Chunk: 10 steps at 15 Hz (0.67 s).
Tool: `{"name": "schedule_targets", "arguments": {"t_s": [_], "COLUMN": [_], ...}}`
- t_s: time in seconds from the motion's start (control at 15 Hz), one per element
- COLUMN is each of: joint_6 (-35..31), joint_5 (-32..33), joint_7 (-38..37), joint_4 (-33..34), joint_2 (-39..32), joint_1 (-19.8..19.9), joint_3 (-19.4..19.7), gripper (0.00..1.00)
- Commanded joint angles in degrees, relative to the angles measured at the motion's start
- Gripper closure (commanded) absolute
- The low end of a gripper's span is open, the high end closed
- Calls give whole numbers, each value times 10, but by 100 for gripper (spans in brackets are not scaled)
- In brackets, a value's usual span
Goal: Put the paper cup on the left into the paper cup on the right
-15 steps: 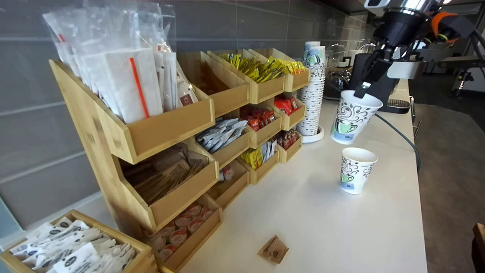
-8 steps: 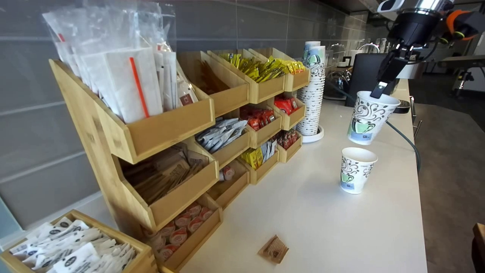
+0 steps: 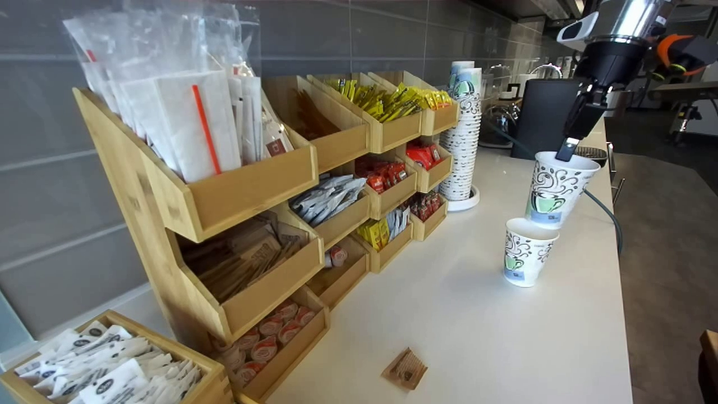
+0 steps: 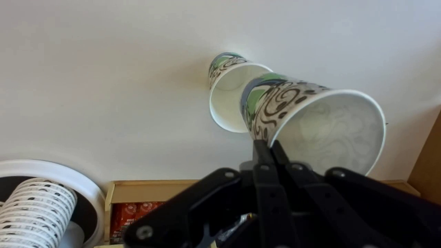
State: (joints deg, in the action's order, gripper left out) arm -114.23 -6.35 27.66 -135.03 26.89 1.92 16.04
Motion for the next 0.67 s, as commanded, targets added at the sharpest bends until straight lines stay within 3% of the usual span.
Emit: {"name": "schedule_targets", "arguments": {"t_s": [0.0, 0.6], "joint_6": [-1, -18], "joint_5": [-11, -20], "joint_7": [-4, -8], "joint_4": [1, 7], "joint_2": [-14, -39], "joint_1": [8, 11], "joint_3": [-2, -1], "gripper": [99, 99]}}
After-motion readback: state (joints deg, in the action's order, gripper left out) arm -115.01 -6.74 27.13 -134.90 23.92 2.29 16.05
